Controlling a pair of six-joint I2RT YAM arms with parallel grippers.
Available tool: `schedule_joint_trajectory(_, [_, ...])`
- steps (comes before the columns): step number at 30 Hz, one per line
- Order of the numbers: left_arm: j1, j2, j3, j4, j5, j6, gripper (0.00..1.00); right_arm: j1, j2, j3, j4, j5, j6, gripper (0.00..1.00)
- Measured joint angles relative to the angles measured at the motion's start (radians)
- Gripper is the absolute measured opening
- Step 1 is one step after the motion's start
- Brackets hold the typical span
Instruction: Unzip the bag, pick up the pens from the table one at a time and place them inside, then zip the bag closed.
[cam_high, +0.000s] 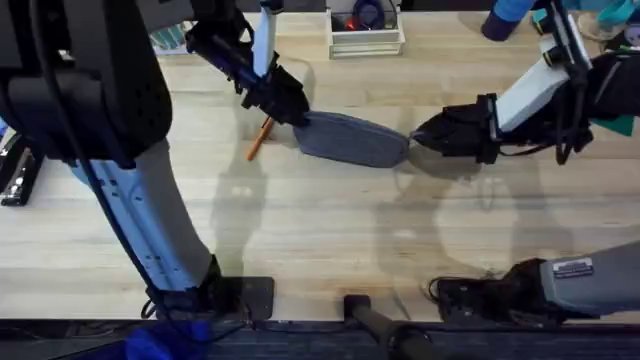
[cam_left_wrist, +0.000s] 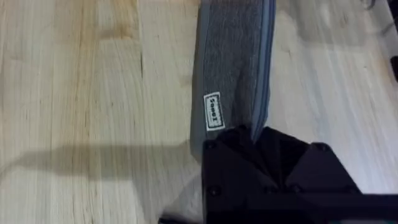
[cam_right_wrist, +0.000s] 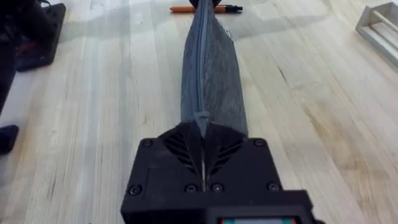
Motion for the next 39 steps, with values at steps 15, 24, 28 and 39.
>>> schedule_joint_trajectory(15, [0.000,0.000,0.000,0.000,0.000,0.000,0.042,0.030,0.000,-0.001,0.015,-0.039,0.000,0.029])
schedule_joint_trajectory(24, [0.000,0.000,0.000,-0.001,0.000,0.000,0.042,0.119,0.000,-0.001,0.112,-0.060,0.000,0.028])
schedule_joint_trajectory(28, [0.000,0.000,0.000,-0.001,0.000,0.000,0.042,0.143,0.000,-0.001,0.142,-0.069,0.000,0.028])
schedule_joint_trajectory(39, [0.000,0.000,0.000,-0.003,-0.001,0.000,0.042,0.178,0.000,-0.001,0.183,-0.076,0.001,0.030])
